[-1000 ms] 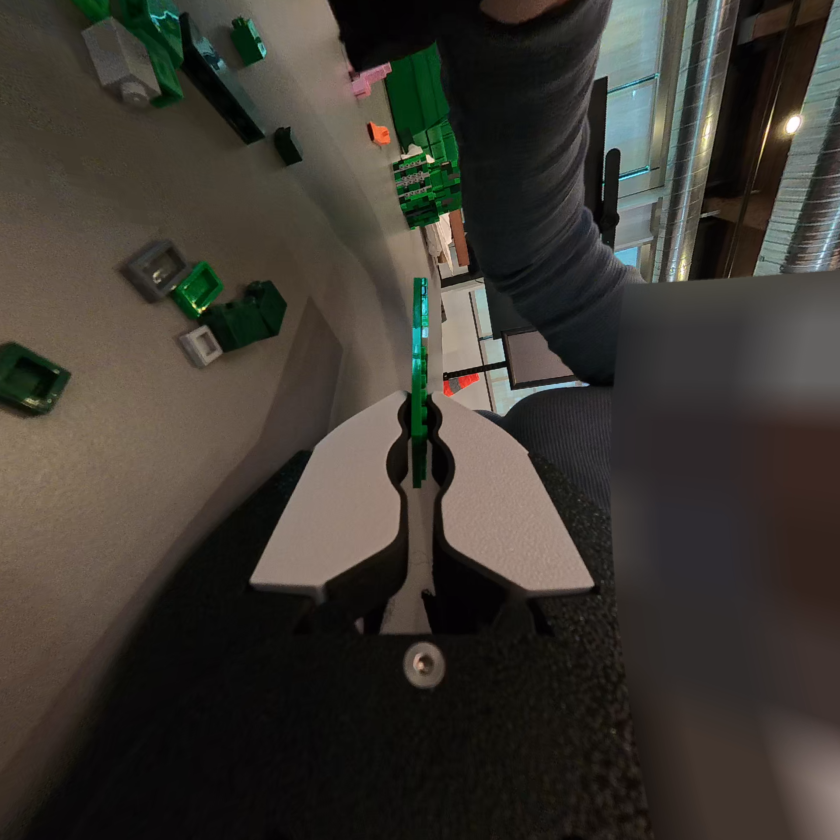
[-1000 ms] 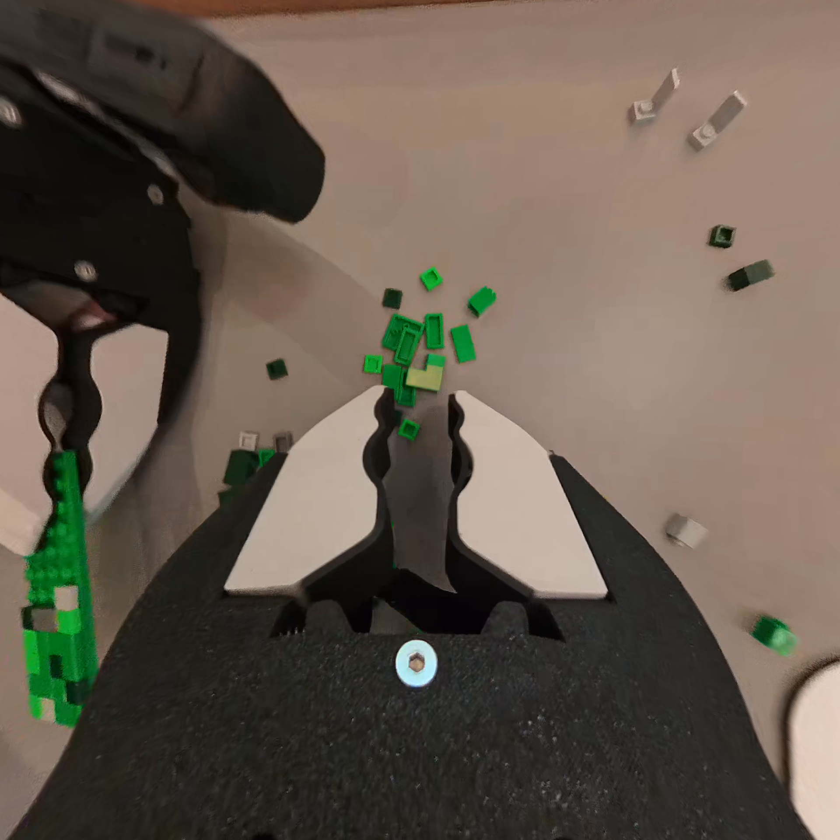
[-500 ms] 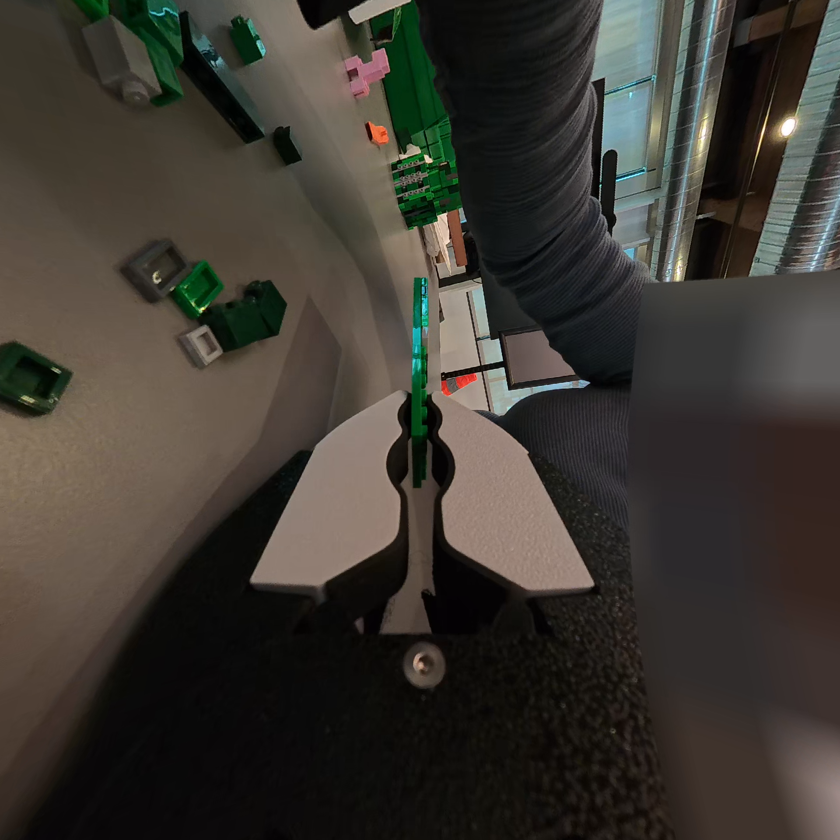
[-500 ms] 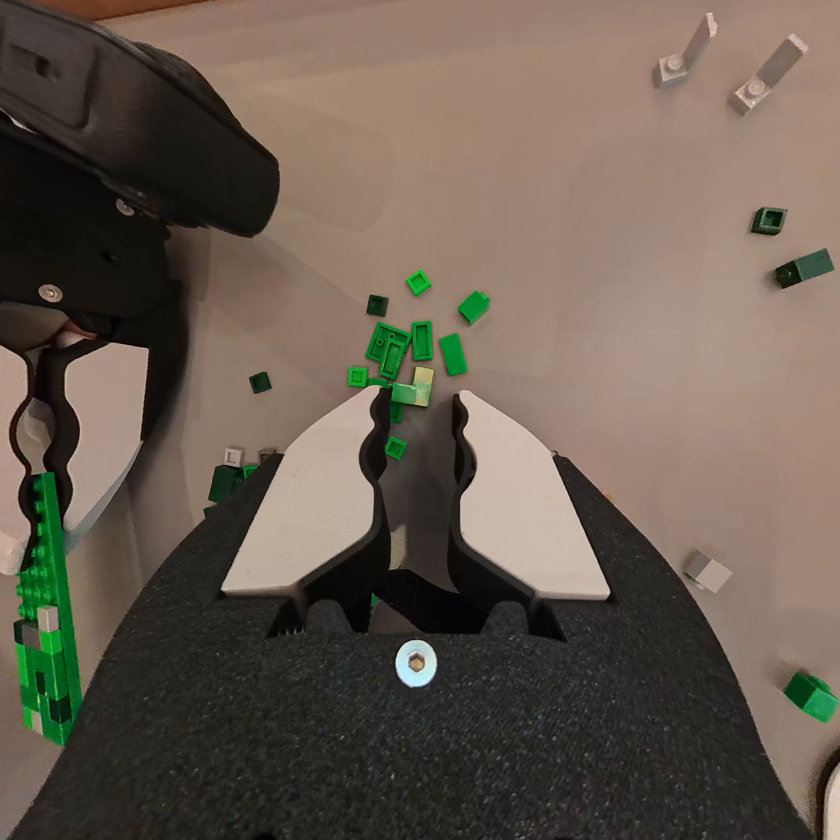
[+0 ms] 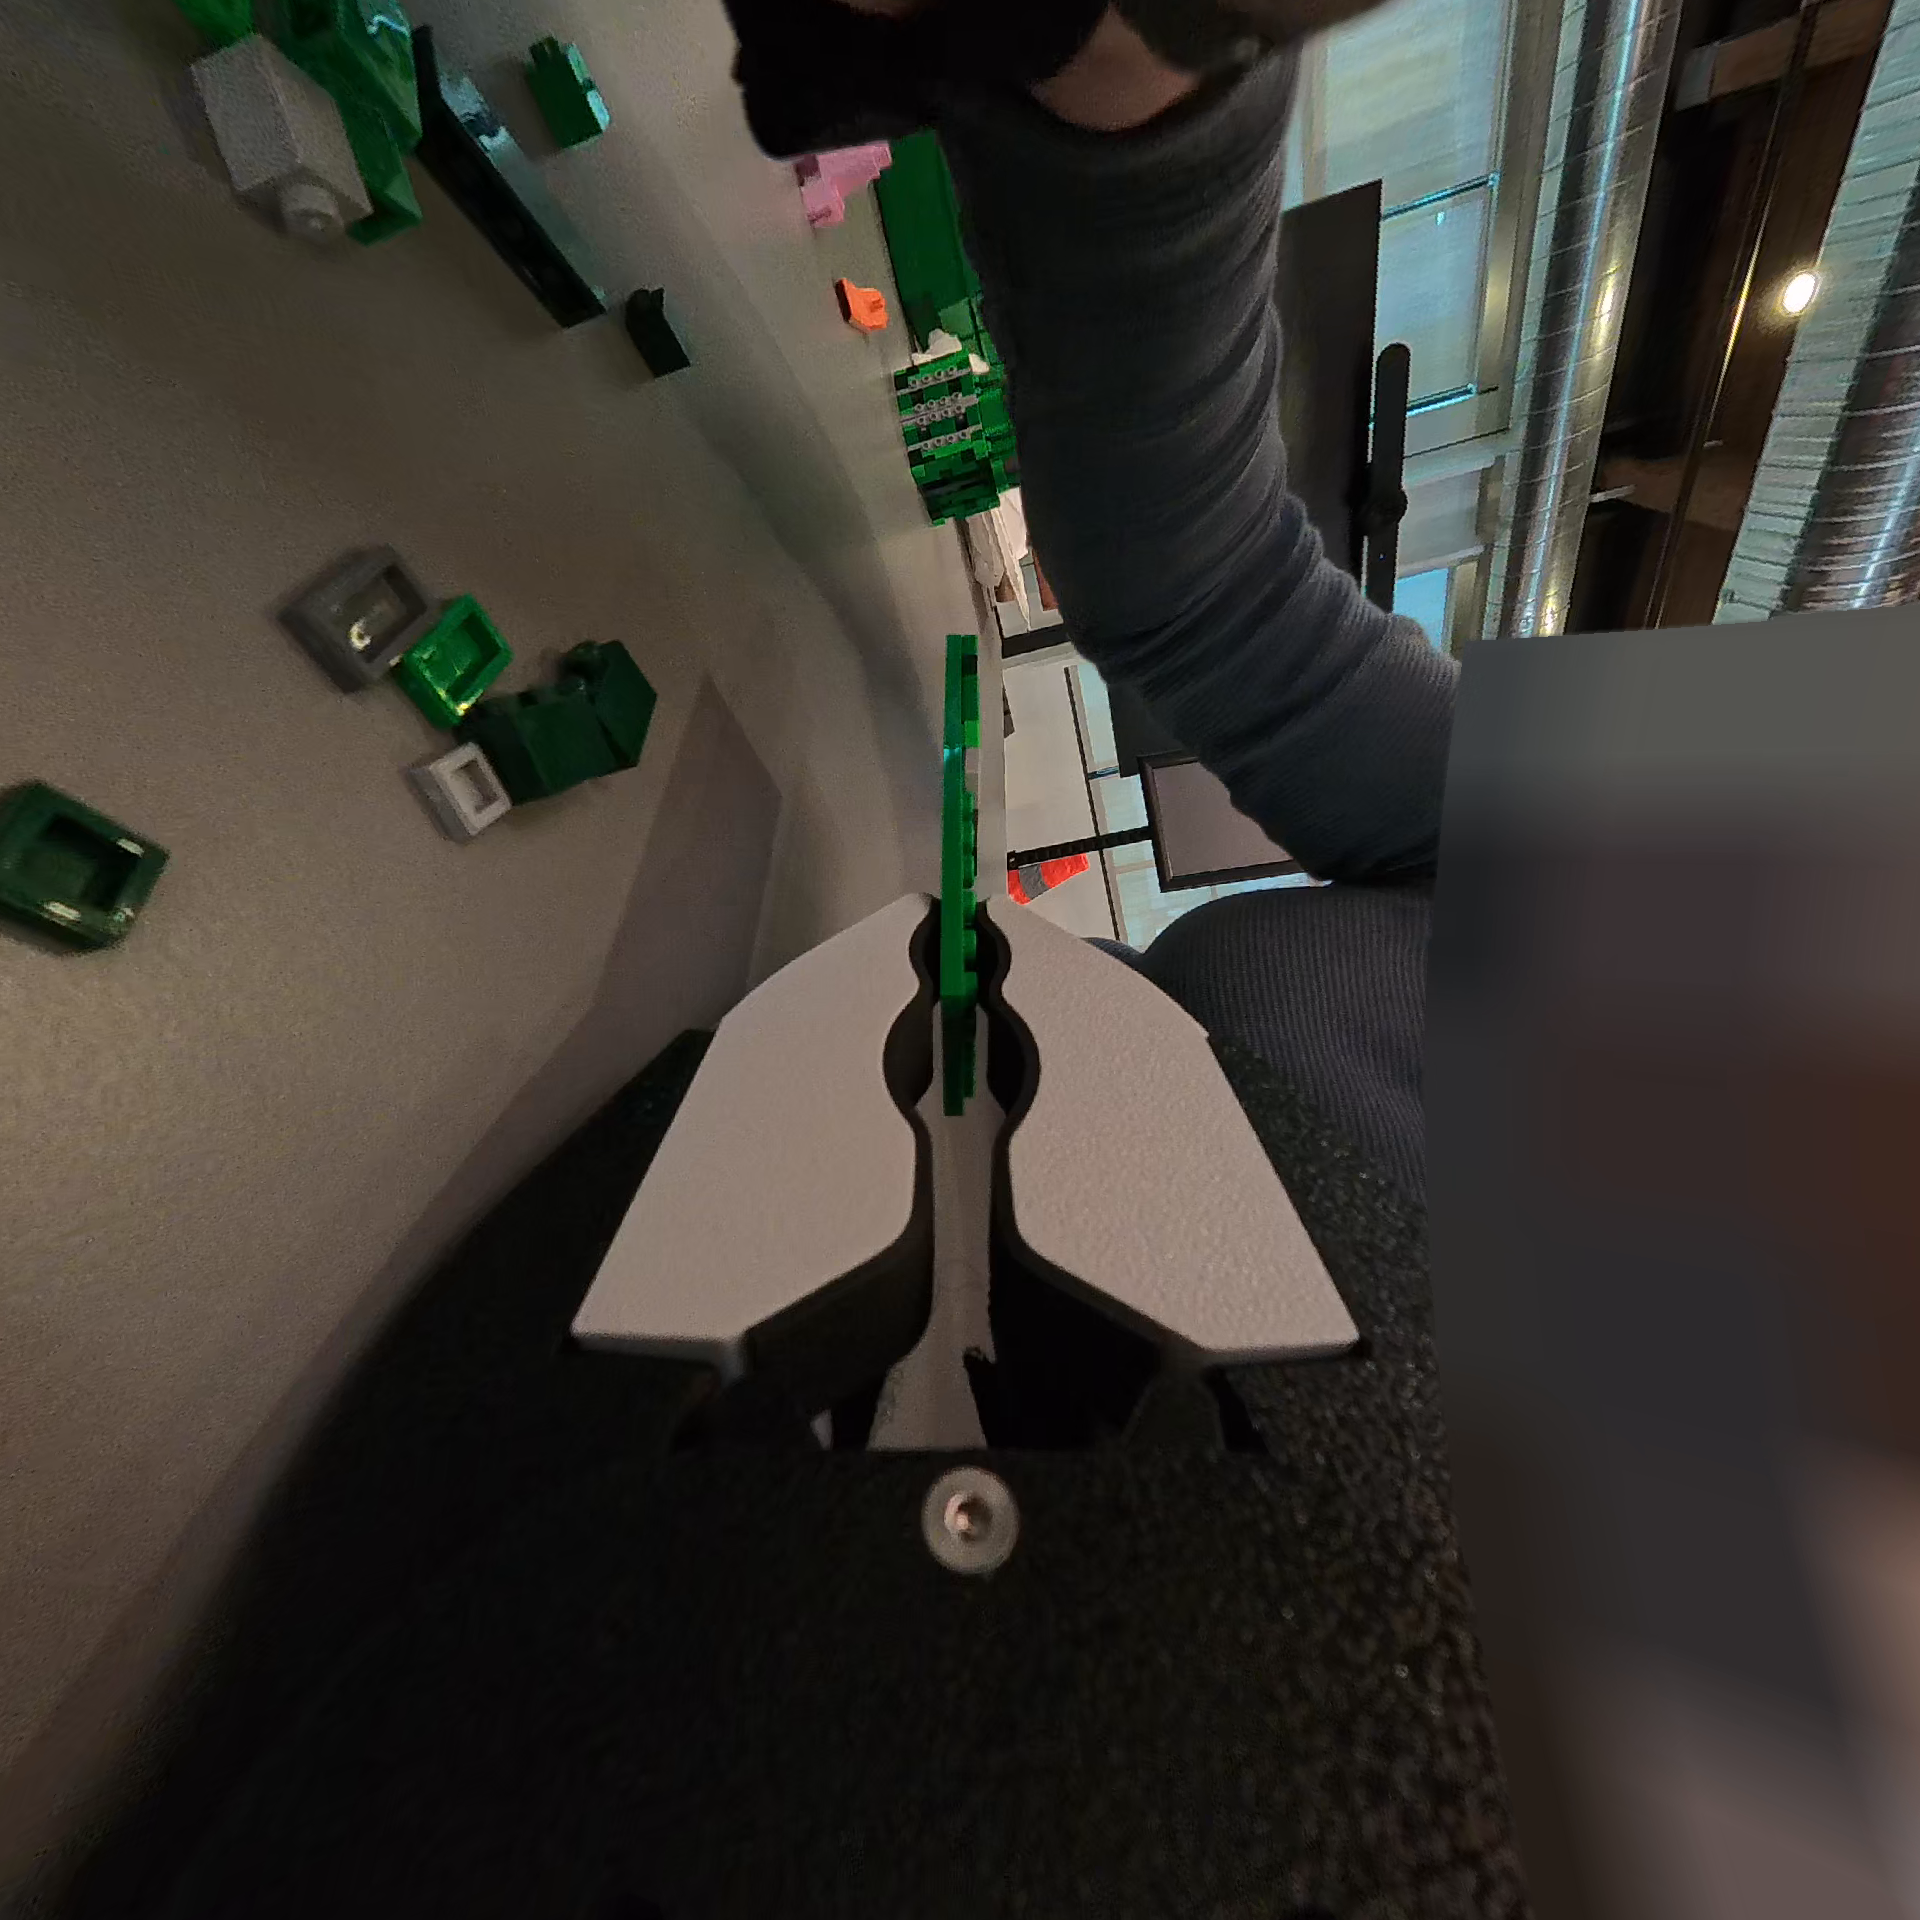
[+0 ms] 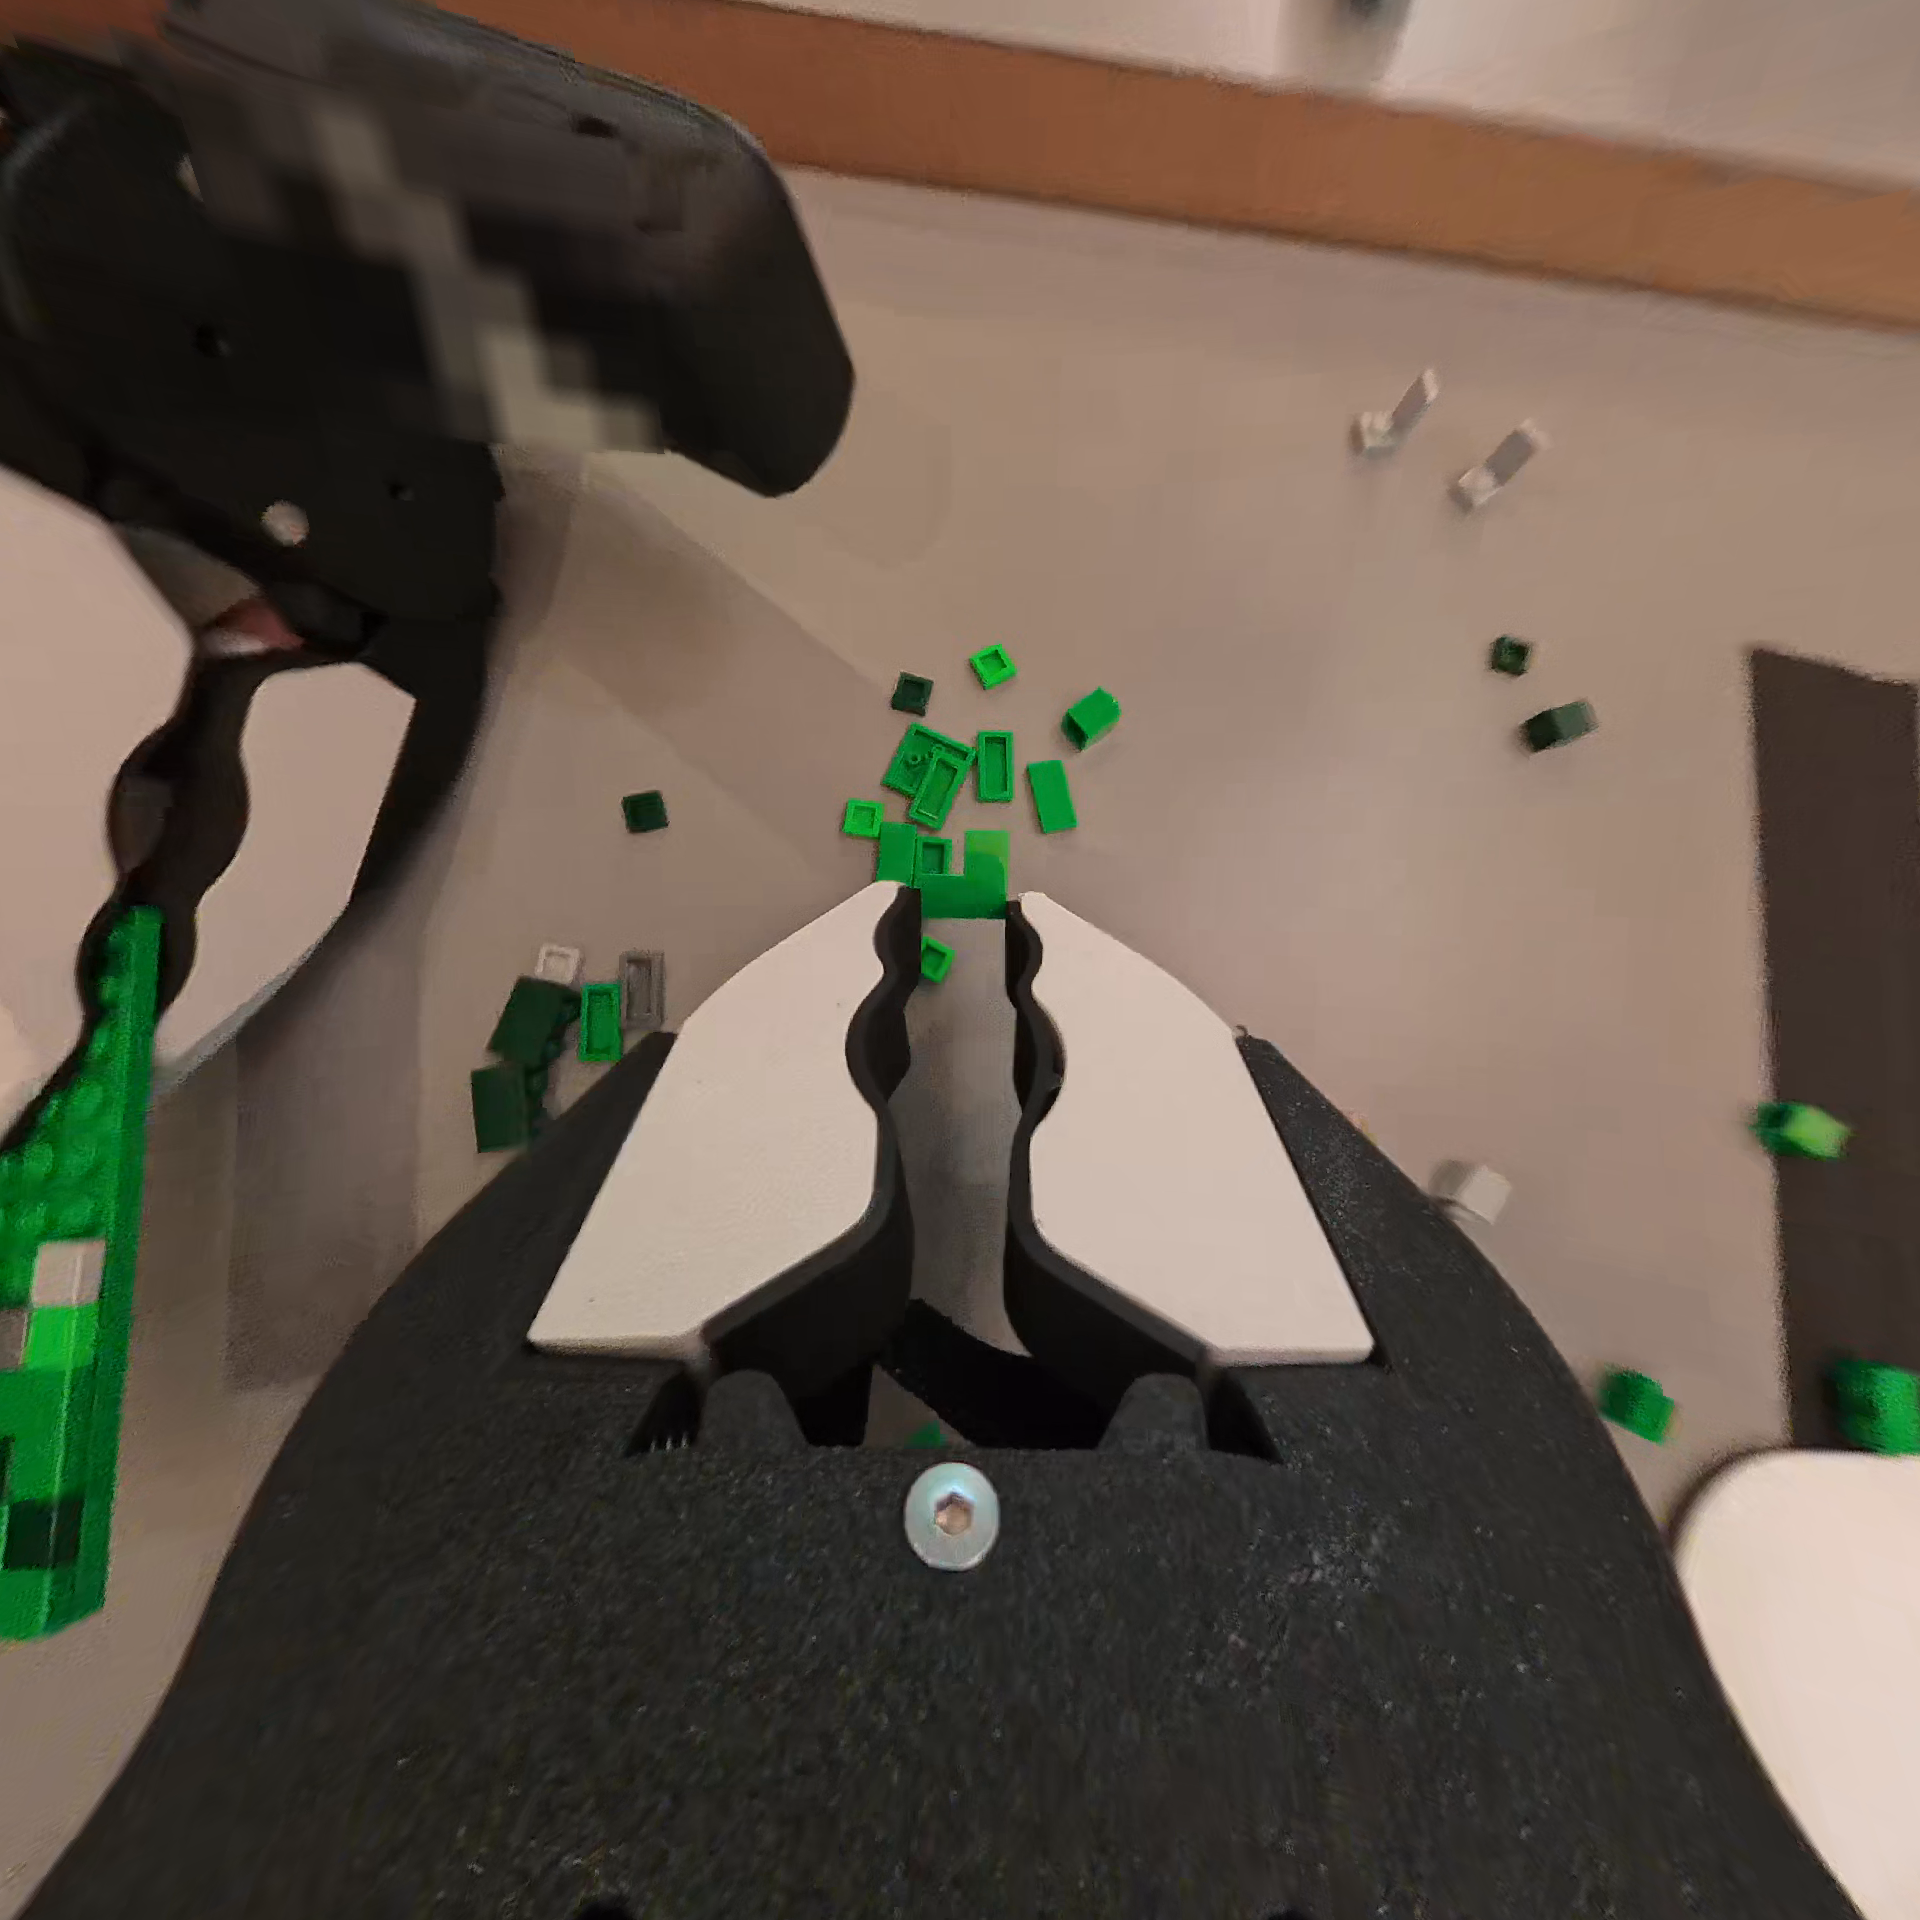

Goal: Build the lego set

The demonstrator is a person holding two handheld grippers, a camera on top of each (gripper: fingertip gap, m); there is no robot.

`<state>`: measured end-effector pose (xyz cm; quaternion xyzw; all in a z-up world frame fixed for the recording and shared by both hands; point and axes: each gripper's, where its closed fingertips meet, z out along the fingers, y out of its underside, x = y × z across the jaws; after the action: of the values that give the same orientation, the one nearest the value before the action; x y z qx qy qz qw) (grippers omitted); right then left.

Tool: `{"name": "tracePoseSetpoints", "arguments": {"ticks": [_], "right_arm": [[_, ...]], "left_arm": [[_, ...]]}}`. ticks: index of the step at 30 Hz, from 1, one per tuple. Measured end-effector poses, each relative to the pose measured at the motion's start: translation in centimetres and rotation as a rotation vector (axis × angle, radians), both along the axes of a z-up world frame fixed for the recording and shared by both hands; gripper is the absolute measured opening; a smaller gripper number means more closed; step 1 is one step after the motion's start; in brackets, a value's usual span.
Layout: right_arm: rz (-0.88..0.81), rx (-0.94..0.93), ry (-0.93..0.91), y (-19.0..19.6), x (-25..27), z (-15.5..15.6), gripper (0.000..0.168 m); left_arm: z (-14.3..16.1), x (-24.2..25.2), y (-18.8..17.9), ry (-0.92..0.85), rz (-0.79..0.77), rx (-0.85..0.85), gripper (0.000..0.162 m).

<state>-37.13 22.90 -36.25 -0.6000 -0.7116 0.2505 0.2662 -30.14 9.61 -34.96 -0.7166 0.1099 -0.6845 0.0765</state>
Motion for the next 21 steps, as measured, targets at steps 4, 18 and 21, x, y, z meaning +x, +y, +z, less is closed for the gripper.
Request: {"name": "tracePoseSetpoints", "arguments": {"ticks": [4, 18, 21], "right_arm": [[0.063, 0.234, 0.118, -0.8, 2.2, 2.1, 0.015], [-0.010, 0.353, 0.172, -2.8, 8.7, 3.5, 0.015], [-0.035, 0.341, 0.177, -3.2, 9.7, 3.7, 0.015]], "left_arm": [[0.0, 0.0, 0.0, 0.000, 0.000, -0.002, 0.004], [-0.1, 0.0, 0.2, 0.004, 0.013, -0.006, 0.004], [-0.1, 0.0, 0.2, 0.004, 0.015, -0.007, 0.004]]}}
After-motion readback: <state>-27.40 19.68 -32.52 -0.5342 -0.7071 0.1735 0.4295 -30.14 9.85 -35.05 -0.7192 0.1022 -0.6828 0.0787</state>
